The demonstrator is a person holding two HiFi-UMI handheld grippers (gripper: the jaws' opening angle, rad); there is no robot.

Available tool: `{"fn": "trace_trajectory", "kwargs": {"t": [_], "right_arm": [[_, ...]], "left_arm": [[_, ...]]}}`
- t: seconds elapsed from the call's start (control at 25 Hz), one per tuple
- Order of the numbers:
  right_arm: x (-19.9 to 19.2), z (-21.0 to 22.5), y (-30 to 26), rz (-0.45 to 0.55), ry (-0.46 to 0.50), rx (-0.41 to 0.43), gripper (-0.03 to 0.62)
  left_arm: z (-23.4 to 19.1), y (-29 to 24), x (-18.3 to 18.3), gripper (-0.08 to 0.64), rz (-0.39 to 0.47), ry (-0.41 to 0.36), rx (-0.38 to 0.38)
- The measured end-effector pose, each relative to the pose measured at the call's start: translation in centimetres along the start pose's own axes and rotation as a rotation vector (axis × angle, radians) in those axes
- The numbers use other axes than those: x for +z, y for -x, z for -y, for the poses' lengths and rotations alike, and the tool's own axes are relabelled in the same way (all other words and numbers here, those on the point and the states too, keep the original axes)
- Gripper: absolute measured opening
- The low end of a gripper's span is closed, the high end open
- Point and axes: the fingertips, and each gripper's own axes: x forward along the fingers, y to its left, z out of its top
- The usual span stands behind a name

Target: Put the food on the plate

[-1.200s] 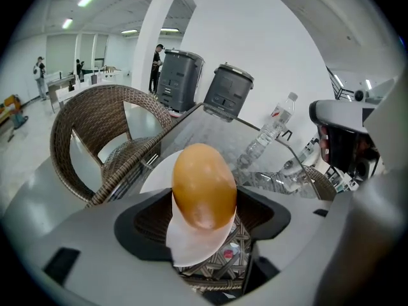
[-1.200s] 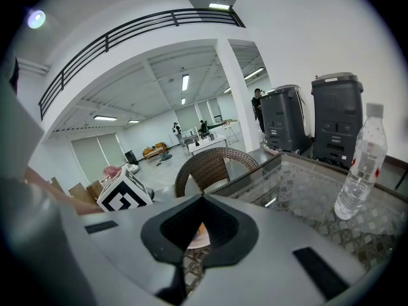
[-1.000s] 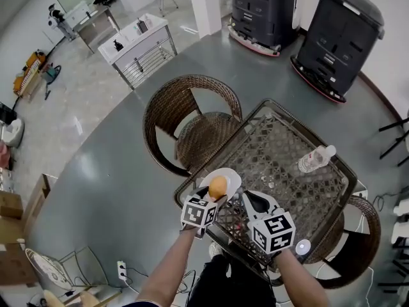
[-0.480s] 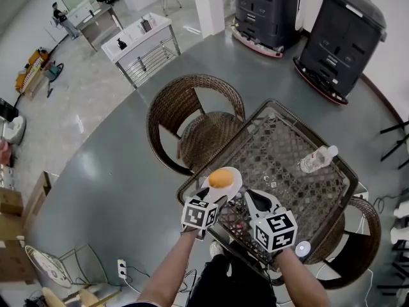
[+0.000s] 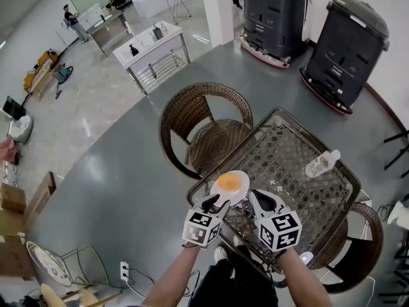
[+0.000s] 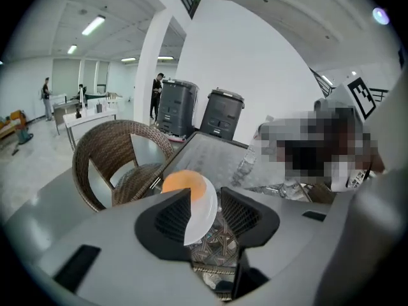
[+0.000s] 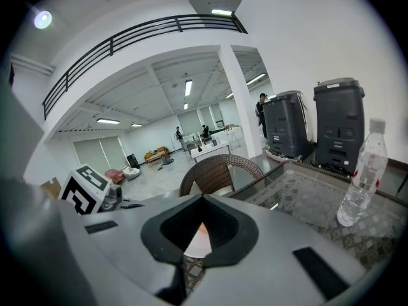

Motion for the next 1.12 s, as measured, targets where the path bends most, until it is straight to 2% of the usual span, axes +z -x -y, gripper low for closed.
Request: {"fn": "trace_trajectory", "kwargs": {"t": [0.2,0.32,0.52,0.8,1.12], "right_arm": [[1.3,-1.4,0.4,0.038,0.009,0.01,0.003],[2.5,-1.9,0.9,0.067,0.016,0.013,0.003],[5.4,-3.3,2.2,0.137,0.045,0.029,0.003],[10.0,-6.1,4.8,0.264,0.15,0.033,0.003],[13.0,-8.7,7.0,0.347,0.174,0.07,0.003]], "left_arm": [[0.9,2.9,2.5,0.058,0.076,-0.096,0.04],[1.8,4.8,4.6,0.009,0.14,-0.125,0.04],[3.8,7.6,7.6,0.009,0.24,-0.115,-0.02],[6.0,11.8,11.9,0.009,0.364,-0.138,-0.06],[7.0,15.0,15.1,0.009,0.439,-0.176,-0.075]]}}
